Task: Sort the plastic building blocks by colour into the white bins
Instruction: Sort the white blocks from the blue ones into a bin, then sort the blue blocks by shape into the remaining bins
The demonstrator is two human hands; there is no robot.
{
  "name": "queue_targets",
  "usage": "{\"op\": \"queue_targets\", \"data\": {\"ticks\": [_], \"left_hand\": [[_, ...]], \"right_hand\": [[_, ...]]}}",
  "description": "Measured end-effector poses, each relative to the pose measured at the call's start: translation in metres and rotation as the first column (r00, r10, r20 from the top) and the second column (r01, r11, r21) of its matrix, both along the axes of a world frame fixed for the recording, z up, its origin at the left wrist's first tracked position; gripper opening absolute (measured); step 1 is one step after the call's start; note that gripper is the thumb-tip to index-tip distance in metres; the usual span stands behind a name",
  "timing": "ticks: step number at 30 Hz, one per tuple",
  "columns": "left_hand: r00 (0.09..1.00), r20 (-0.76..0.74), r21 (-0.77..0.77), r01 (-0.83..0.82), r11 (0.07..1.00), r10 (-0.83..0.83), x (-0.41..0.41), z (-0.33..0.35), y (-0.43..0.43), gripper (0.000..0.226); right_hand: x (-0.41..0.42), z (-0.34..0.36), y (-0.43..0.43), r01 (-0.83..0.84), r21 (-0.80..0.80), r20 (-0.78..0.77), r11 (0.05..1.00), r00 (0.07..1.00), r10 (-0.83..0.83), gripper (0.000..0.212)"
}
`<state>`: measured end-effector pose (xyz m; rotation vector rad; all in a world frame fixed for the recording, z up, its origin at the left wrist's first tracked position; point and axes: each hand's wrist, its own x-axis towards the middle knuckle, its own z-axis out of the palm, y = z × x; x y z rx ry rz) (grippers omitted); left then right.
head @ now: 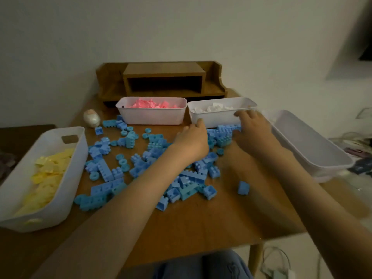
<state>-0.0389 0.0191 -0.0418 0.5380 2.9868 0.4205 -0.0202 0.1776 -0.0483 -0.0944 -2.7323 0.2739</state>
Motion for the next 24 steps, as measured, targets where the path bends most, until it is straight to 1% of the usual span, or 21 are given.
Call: {"op": "queue_targets", "data": {"ticks": [2, 3, 4, 6, 7, 9, 11, 13, 14, 16, 18, 21, 23, 24], "left_hand": [[0.998, -0.033, 0.011, 0.057, 0.998, -0.056, 0.006, 0.003, 0.017, 0.035], [0.995, -0.057, 0.015, 0.088, 0.996, -0.087, 0.008, 0.003, 0.025, 0.027], [0.990, -0.072, 0.028, 0.122, 0.992, -0.119, 0.011, 0.002, 0.035, 0.025], [0.985, -0.047, 0.080, 0.172, 0.982, -0.169, 0.016, 0.000, 0.054, 0.030], [0.982, -0.026, 0.111, 0.190, 0.976, -0.188, 0.019, -0.001, 0.061, 0.033], [0.976, 0.000, 0.186, 0.213, 0.959, -0.217, 0.026, -0.002, 0.078, 0.033], [0.968, 0.047, 0.265, 0.225, 0.938, -0.246, 0.031, -0.002, 0.091, 0.032], [0.956, 0.114, 0.364, 0.214, 0.907, -0.271, 0.035, -0.004, 0.103, 0.039], [0.954, 0.145, 0.435, 0.178, 0.883, -0.264, 0.036, -0.006, 0.108, 0.046], [0.950, 0.227, 0.593, 0.040, 0.804, -0.214, 0.035, -0.009, 0.114, 0.055], [0.957, 0.248, 0.658, -0.052, 0.751, -0.151, 0.031, -0.014, 0.118, 0.063], [0.962, 0.223, 0.705, -0.047, 0.708, -0.158, 0.027, -0.021, 0.121, 0.066], [0.959, 0.211, 0.746, -0.032, 0.665, -0.191, 0.025, -0.025, 0.123, 0.063], [0.958, 0.208, 0.765, -0.034, 0.643, -0.198, 0.024, -0.025, 0.124, 0.063]], "right_hand": [[0.009, 0.002, 0.021, 0.174, 0.035, -0.051, 0.984, 0.984, -0.172, 0.041], [0.013, 0.005, 0.029, 0.241, 0.038, -0.037, 0.970, 0.970, -0.240, 0.037], [0.019, 0.009, 0.036, 0.295, 0.017, 0.006, 0.955, 0.955, -0.296, 0.034], [0.029, 0.017, 0.044, 0.375, -0.015, 0.200, 0.927, 0.909, -0.365, 0.036], [0.032, 0.019, 0.046, 0.383, 0.000, 0.265, 0.924, 0.891, -0.369, 0.036], [0.038, 0.018, 0.050, 0.331, 0.014, 0.267, 0.943, 0.908, -0.323, 0.030], [0.034, 0.014, 0.051, 0.320, -0.027, 0.258, 0.947, 0.918, -0.302, 0.031], [0.029, 0.011, 0.051, 0.337, -0.082, 0.278, 0.938, 0.911, -0.303, 0.030], [0.027, 0.010, 0.051, 0.320, -0.104, 0.261, 0.942, 0.922, -0.285, 0.029], [0.028, 0.006, 0.051, 0.266, -0.135, 0.225, 0.954, 0.946, -0.232, 0.029], [0.033, 0.001, 0.051, 0.218, -0.144, 0.161, 0.965, 0.968, -0.195, 0.027], [0.038, -0.003, 0.048, 0.186, -0.166, 0.053, 0.968, 0.982, -0.180, 0.041], [0.039, -0.001, 0.046, 0.181, -0.137, 0.025, 0.974, 0.984, -0.179, 0.043], [0.039, -0.001, 0.047, 0.184, -0.147, 0.014, 0.972, 0.983, -0.184, 0.042]]}}
